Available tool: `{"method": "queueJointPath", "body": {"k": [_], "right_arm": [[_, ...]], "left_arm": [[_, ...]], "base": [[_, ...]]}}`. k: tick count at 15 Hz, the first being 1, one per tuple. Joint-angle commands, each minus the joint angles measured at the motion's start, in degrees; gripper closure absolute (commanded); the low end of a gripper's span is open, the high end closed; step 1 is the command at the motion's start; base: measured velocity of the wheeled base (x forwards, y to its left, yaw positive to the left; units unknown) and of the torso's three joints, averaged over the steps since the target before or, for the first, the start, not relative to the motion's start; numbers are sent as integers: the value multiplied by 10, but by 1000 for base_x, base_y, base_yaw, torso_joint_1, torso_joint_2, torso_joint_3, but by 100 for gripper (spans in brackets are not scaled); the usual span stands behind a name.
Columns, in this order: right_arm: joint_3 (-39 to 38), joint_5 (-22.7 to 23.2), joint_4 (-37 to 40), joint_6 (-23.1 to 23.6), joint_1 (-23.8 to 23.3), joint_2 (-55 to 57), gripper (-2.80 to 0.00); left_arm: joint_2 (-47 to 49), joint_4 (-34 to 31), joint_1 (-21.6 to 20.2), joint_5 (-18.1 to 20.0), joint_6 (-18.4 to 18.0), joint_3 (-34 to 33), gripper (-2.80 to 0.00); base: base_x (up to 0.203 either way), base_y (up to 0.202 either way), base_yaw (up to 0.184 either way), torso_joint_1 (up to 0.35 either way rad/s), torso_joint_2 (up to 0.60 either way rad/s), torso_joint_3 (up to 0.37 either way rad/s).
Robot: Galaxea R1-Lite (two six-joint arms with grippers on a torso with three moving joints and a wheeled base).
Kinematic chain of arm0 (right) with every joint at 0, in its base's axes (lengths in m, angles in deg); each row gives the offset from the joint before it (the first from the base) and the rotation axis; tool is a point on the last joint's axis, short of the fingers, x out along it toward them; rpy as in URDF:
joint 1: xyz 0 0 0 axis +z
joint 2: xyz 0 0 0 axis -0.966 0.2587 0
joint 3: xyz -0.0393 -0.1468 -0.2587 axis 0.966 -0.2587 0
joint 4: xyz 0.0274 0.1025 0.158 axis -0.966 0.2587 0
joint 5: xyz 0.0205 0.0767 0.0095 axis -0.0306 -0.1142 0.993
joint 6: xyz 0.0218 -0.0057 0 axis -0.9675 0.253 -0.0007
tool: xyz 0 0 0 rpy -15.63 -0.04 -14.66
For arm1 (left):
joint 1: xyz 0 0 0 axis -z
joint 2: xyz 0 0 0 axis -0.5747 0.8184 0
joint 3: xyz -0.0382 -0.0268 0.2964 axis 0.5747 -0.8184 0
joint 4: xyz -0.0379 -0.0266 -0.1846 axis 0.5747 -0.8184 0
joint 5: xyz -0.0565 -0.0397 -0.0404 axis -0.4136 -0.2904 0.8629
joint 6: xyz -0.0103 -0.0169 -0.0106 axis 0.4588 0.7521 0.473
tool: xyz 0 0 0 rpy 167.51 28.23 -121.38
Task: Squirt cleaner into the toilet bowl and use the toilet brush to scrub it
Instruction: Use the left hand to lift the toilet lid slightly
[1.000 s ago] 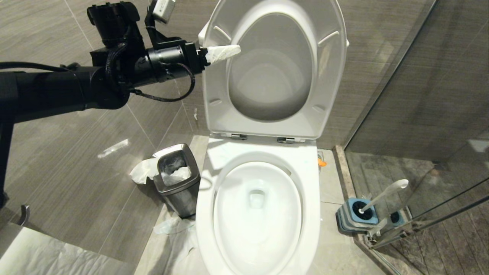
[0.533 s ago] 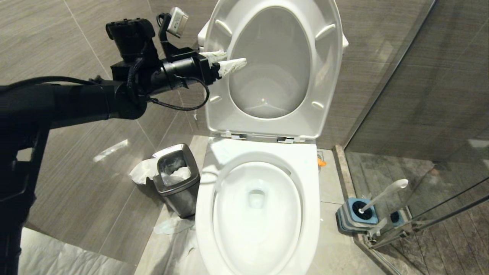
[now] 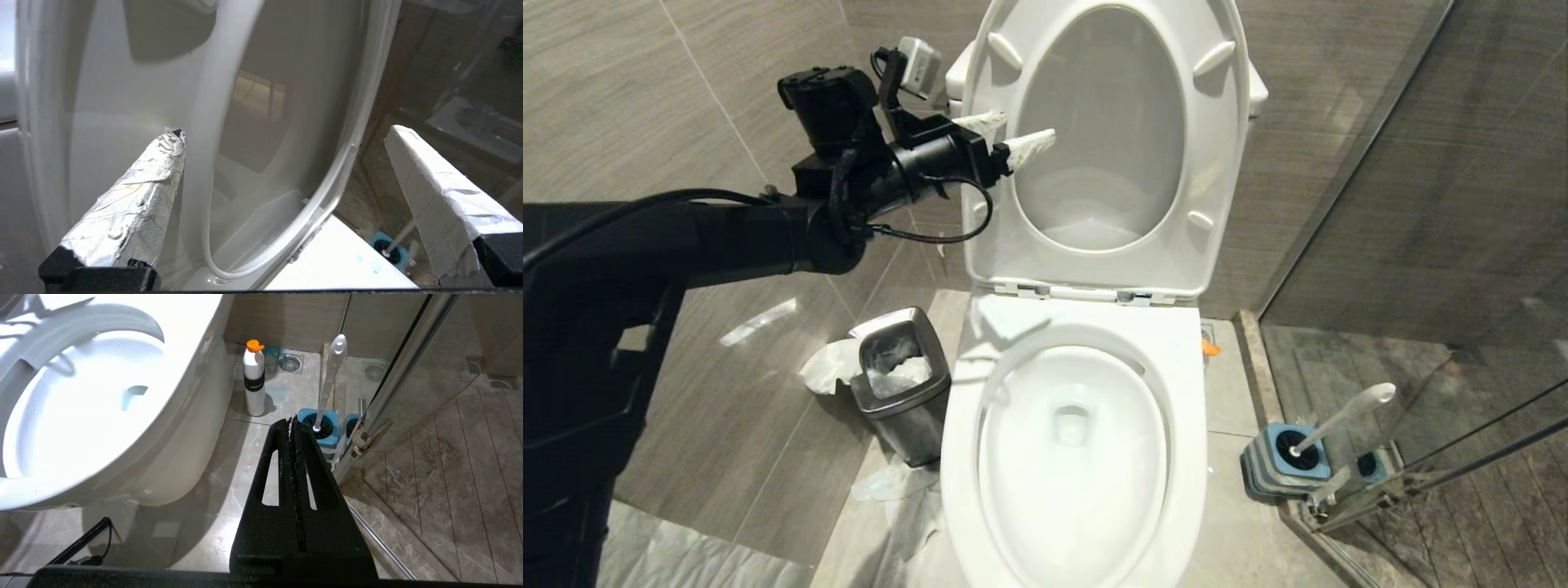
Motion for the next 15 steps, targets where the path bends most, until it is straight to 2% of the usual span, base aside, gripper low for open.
{"method": "queueJointPath", "body": {"k": [1,6,15], "right_arm": [[0,0,-1,0,0,0,0],[0,0,-1,0,0,0,0],[-1,0,0,0,0,0,0]], "left_arm": [[12,17,10,-21,-4,-1,-280],[27,45,20,-50,-10,-1,-280],[48,68,21,-66,-44,-1,-280]], "base": [[0,0,0,0,0,0],[0,0,0,0,0,0],[0,0,0,0,0,0]]}}
